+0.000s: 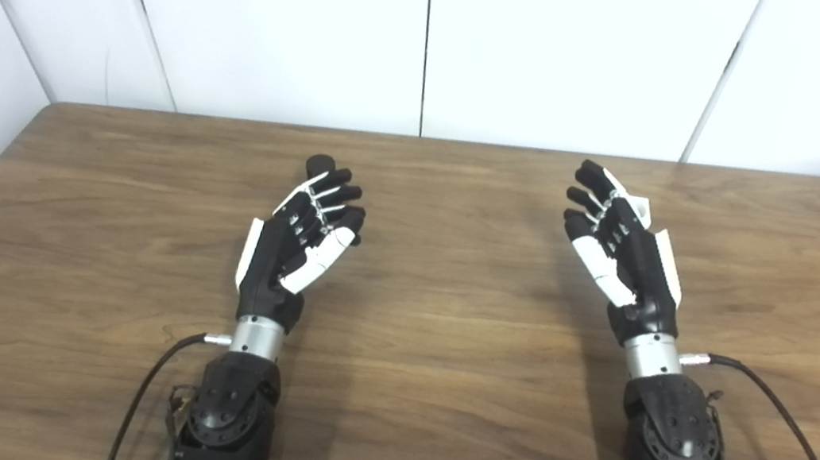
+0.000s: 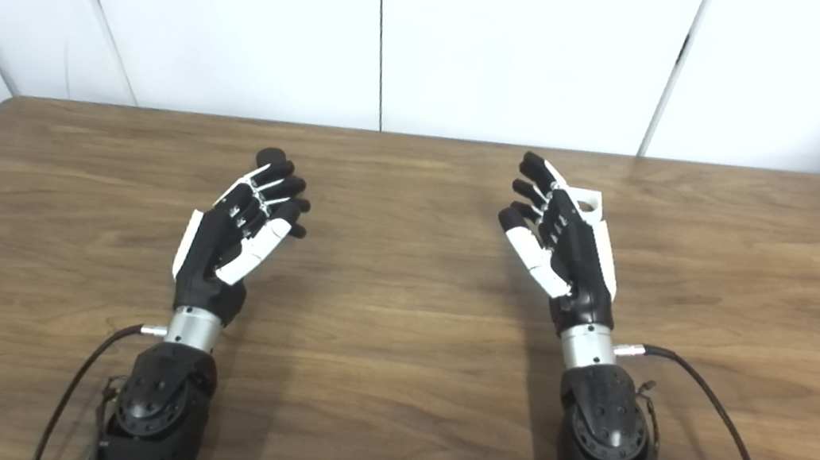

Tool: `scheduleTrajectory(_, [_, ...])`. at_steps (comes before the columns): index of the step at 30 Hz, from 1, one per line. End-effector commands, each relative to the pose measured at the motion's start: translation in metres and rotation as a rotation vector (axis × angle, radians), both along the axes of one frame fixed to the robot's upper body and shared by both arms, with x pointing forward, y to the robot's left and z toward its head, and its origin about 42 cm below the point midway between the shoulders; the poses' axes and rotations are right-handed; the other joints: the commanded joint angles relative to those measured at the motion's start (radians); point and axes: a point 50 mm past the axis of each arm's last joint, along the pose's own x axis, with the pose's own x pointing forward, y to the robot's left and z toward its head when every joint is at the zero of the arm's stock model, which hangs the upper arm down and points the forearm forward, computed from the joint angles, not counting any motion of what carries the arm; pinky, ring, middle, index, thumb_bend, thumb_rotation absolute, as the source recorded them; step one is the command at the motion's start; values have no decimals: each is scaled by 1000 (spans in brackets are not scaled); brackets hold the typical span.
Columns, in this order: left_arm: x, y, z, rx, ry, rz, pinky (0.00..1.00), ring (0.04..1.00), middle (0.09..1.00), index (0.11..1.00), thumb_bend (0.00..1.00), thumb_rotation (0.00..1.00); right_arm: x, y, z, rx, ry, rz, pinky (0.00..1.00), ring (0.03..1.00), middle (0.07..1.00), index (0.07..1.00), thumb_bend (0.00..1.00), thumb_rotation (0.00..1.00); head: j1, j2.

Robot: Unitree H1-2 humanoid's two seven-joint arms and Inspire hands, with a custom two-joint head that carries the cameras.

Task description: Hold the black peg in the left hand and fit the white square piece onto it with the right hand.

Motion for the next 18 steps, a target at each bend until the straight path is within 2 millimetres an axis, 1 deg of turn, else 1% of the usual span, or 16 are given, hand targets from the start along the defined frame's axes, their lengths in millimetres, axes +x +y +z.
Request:
scheduleTrajectory(1, [10,7,30,116,-126,54,551,669,697,714,578,372,-31,-16,-47,-13,147,-31,781,846,879,874,667,611,5,0])
scheduleTrajectory(3, [9,12,34,191,-143,81,553,669,695,693,542,251,-30,-17,-48,-17,145,-33,773,842,875,872,673,617,6,-2])
scheduleTrajectory(5, [8,17,38,246,-150,108,559,675,697,679,552,189,-29,-18,-49,-14,147,-33,777,845,878,871,681,620,8,-3])
scheduleTrajectory(6, [7,19,40,265,-150,119,566,680,700,676,556,183,-29,-18,-49,-11,148,-33,778,845,879,870,675,617,9,-3])
scheduleTrajectory(10, [3,28,47,347,-142,165,580,686,698,672,586,214,-27,-18,-48,0,143,-35,779,847,881,874,643,596,12,-4])
scheduleTrajectory(14, [-2,37,56,436,-138,212,578,693,704,680,619,267,-25,-18,-47,-3,134,-37,781,847,882,877,658,609,14,-4])
scheduleTrajectory(15, [-5,40,62,470,-134,231,580,696,706,682,622,273,-25,-18,-47,-3,133,-37,782,847,882,877,659,612,15,-4])
scheduleTrajectory(17, [-10,44,71,524,-127,263,635,729,727,692,628,340,-24,-19,-47,-1,132,-37,786,850,883,876,671,615,16,-4])
scheduleTrajectory(18, [-13,46,76,565,-124,283,644,735,731,694,629,352,-24,-19,-47,-1,132,-38,787,851,883,876,673,615,18,-3])
